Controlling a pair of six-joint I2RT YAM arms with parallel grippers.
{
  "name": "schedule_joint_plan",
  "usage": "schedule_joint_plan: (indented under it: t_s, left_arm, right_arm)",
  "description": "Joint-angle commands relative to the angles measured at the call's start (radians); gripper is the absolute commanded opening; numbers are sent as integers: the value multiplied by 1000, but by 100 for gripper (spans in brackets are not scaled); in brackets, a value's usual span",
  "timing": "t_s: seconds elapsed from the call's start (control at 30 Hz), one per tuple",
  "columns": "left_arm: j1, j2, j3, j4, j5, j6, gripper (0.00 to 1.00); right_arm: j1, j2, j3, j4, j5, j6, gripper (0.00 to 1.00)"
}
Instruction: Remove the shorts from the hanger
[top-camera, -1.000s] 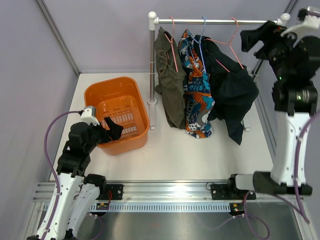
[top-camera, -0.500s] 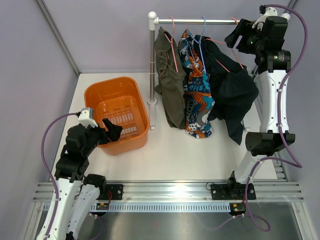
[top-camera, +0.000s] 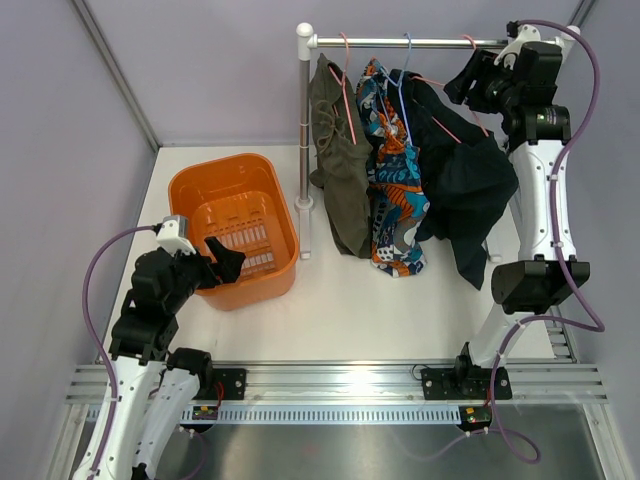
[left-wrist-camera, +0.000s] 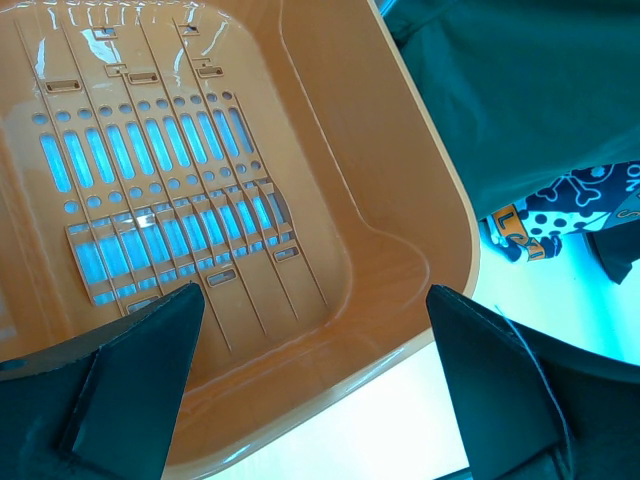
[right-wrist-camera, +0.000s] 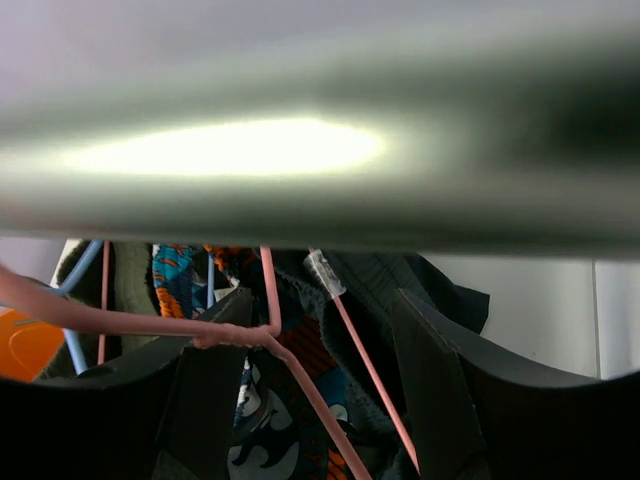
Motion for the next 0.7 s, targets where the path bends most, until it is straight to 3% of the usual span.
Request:
schedule_joint_plan:
  t_s: [0.0,0.4,0.67]
  left_arm:
    - [-4,-3,-2,52,22,14,99]
    - [-4,0,-2,52,20,14,99]
    - [-6,1,-2,52,23,16,99]
  right_arm:
    - [8,-59,-73,114,9,-18,65]
    - [127,-144,-228,317,210,-127,63]
    - [132,-145,-231,322,251,-130,61]
